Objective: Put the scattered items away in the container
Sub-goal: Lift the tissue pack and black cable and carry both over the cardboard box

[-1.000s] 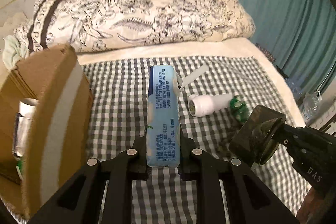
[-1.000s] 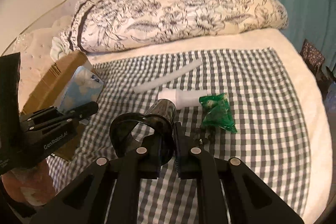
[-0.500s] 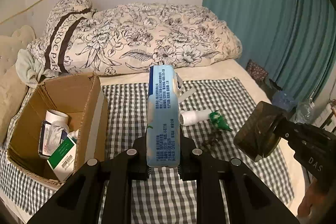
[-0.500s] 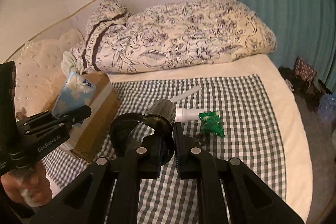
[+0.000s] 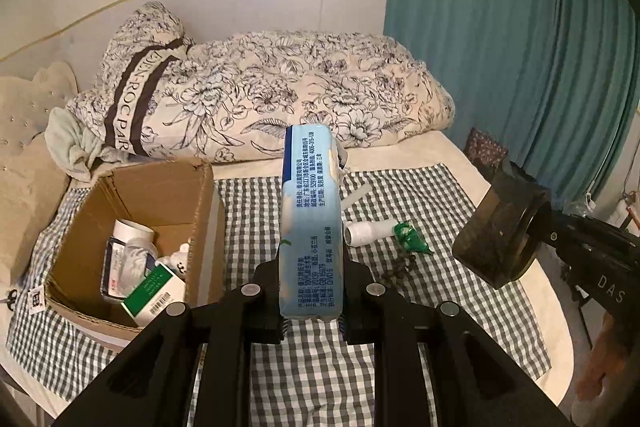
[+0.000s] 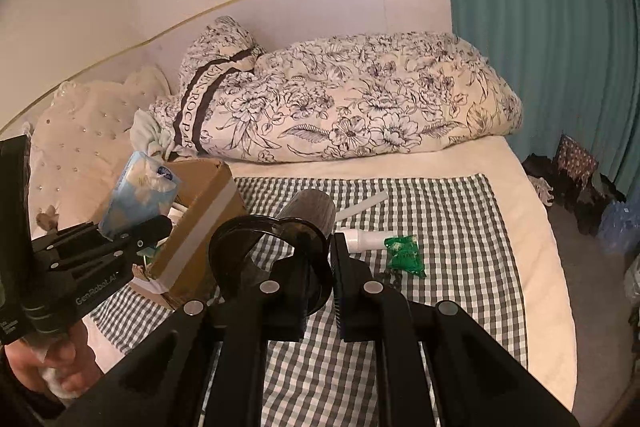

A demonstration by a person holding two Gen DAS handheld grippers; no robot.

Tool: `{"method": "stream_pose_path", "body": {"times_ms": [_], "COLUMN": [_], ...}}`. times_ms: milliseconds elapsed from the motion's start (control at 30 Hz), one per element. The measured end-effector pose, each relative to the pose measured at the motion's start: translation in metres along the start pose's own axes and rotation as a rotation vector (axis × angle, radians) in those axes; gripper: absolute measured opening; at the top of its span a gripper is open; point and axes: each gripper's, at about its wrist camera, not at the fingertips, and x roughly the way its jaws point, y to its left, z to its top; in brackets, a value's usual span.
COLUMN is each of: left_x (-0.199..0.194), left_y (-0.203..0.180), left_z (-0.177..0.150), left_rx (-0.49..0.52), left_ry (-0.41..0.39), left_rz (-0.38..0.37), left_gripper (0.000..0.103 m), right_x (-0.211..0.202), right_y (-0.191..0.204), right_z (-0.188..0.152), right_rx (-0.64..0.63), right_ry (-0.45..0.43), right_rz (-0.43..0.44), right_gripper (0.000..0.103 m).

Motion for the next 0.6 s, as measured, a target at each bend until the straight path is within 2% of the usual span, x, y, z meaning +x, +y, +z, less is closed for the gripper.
{"method": "stream_pose_path", "body": {"times_ms": [233,600], "left_x": [-0.012,-0.025], "left_y": [0.014,0.061], "left_z": [0.003,0.01], "left_rx": [-0.001,-0.044], "left_ry": [-0.014,-0.038], "left_rz": [0.016,0.064], "left_gripper": [0.018,0.018], "right_x": [0.0,0.015], "right_y": [0.015,0.053], "right_z": [0.008,0.023], "right_rx": [0.001,-0.038], "right_ry": [-0.022,-0.024], "right_rz": [0.001,0.039], "right_gripper": [0.01,0.01]}}
